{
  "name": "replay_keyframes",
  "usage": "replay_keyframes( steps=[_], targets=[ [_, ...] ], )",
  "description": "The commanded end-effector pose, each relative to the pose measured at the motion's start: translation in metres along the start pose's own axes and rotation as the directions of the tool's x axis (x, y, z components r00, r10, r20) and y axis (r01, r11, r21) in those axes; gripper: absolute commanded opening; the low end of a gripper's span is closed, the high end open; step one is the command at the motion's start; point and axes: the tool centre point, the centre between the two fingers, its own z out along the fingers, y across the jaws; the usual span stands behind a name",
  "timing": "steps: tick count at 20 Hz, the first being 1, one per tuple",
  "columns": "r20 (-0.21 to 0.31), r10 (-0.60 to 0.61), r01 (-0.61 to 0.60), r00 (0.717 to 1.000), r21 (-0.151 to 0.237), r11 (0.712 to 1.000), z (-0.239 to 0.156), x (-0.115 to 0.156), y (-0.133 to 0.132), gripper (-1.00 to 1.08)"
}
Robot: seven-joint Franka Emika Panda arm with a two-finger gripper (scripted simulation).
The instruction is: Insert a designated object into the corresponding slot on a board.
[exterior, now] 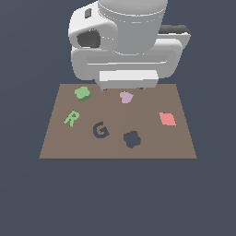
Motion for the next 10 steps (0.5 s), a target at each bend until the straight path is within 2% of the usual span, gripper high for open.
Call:
replay_keyframes(
  steps=[1,10],
  targets=[
    [0.0,0.0,0.0,1.0,0.0,1.0,0.0,0.0,0.0,1.0],
    [0.0,-0.037,0.037,0.999,0.002,0.999,0.009,-0.01,0.008,1.0]
  ],
)
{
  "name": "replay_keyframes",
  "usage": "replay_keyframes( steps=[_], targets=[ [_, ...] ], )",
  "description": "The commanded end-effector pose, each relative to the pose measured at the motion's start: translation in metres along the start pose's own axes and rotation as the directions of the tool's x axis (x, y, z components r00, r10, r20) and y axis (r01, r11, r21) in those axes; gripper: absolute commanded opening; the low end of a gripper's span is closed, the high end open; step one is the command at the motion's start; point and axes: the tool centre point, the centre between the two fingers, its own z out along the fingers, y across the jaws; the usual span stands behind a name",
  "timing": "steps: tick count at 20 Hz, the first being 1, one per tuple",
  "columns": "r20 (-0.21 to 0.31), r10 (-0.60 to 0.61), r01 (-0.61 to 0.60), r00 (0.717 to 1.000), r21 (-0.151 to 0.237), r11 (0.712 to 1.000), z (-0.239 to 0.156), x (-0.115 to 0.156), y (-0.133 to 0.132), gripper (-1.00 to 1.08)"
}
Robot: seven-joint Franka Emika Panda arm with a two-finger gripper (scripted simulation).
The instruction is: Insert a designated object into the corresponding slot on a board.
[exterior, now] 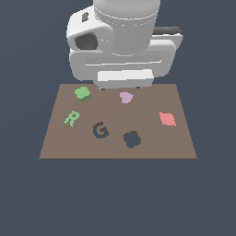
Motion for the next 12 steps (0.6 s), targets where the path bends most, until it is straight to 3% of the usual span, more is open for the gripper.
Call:
replay_keyframes(
  steps=[1,12],
  targets=[
    [0.0,-0.018,0.018,1.0,0.001,1.0,0.005,-0.005,0.004,1.0],
    [-0.002,-0.165,0.165,0.986,0.011,0.986,0.042,-0.043,0.04,1.0]
  ],
)
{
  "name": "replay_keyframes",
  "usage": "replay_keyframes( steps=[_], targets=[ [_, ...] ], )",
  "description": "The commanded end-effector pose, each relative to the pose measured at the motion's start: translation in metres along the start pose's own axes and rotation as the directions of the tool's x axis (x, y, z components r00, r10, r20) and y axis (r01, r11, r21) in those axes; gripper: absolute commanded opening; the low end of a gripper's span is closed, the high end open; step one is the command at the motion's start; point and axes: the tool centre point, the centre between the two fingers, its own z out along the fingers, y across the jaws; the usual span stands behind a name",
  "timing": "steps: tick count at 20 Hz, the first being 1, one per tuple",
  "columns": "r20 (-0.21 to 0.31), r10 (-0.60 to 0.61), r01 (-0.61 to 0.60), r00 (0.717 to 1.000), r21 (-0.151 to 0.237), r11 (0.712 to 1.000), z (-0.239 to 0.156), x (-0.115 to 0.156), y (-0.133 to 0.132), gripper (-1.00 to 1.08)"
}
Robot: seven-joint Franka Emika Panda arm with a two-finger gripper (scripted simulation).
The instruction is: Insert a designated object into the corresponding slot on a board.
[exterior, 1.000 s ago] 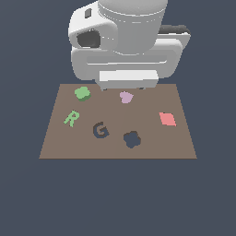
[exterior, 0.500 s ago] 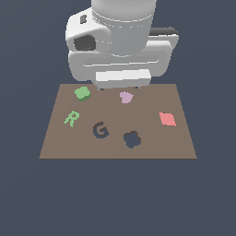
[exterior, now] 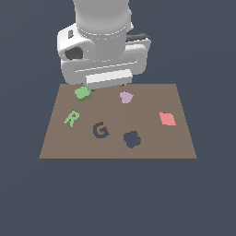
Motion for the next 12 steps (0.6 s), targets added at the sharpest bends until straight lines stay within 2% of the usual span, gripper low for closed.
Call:
replay_keyframes(
  steps=[1,12],
  targets=[
    [0.0,-0.042,0.042,0.999,0.003,0.999,0.011,-0.012,0.01,1.0],
    [-0.003,-0.225,0.225,0.974,0.015,0.974,0.058,-0.055,0.058,1.0]
  ],
)
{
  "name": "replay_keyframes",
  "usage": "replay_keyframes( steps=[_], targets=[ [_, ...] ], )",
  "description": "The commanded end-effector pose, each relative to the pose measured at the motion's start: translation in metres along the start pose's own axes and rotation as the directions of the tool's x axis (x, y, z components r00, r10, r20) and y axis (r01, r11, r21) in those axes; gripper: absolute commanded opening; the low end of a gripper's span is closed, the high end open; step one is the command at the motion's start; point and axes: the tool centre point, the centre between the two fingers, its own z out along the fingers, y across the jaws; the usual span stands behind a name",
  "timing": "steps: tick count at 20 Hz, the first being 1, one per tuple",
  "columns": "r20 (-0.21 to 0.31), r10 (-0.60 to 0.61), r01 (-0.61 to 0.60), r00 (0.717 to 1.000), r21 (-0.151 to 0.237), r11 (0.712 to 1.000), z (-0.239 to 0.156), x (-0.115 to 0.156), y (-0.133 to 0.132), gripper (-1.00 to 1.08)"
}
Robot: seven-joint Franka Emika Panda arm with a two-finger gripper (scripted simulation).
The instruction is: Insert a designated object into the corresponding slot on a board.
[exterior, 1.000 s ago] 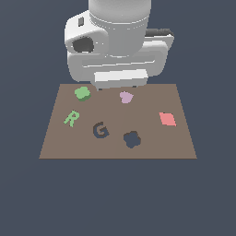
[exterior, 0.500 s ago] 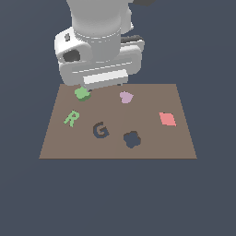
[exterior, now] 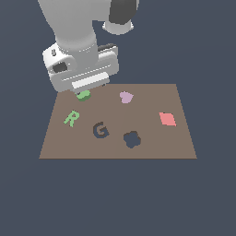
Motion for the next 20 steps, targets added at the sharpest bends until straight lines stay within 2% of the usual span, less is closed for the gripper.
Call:
replay_keyframes(
  steps=[1,11,20],
  targets=[
    [-0.001,-0.036,0.036,0.999,0.002,0.999,0.009,-0.009,0.008,1.0],
    [-0.002,-0.116,0.116,0.993,0.007,0.993,0.03,-0.027,0.029,1.0],
    [-0.001,-0.122,0.122,0.992,0.008,0.992,0.035,-0.03,0.032,1.0]
  ],
)
